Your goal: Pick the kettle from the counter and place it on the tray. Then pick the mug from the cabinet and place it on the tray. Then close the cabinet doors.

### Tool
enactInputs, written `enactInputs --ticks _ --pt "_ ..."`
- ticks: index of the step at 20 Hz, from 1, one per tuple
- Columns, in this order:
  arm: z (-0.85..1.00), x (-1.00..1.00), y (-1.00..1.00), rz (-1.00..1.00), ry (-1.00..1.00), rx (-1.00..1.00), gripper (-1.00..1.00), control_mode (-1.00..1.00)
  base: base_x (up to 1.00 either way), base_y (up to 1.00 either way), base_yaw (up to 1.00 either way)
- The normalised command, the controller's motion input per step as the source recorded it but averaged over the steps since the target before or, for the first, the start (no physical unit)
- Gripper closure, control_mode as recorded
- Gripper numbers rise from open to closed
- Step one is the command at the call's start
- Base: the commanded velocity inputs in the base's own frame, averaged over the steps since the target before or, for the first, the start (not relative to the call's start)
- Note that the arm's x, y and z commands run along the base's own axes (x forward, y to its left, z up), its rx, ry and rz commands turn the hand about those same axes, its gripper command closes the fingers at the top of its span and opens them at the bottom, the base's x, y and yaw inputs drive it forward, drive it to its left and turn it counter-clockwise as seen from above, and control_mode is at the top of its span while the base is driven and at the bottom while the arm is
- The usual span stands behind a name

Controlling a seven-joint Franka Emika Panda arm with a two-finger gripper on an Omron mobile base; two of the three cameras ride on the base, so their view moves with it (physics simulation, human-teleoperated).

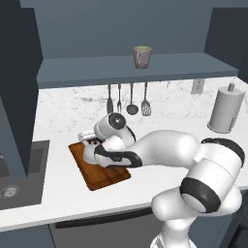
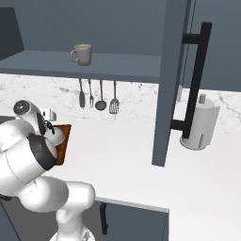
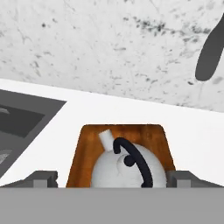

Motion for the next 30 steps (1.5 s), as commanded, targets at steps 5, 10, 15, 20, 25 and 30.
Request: enactInputs --ticks 5,10,15,20,25,30 --pt "0.58 -0.43 -0.34 -0.01 0.00 -0.04 -1.00 -1.00 0.00 0.00 0.00" --pt "0.63 -0.42 -0.43 -0.05 0.00 0.00 -1.00 -1.00 0.00 0.00 0.00" --pt "0.63 -0.38 -0.43 -0.08 0.00 0.00 -1.00 -1.00 0.00 0.00 0.00" --pt "0.71 -0.26 -0.34 -0.17 0.00 0.00 -1.00 -1.00 0.00 0.00 0.00" --pt "0.69 -0.13 -0.29 -0.27 0.00 0.00 -1.00 -1.00 0.00 0.00 0.00" --pt "0.60 0.01 -0.22 -0.16 0.00 0.00 -1.00 -1.00 0.00 0.00 0.00"
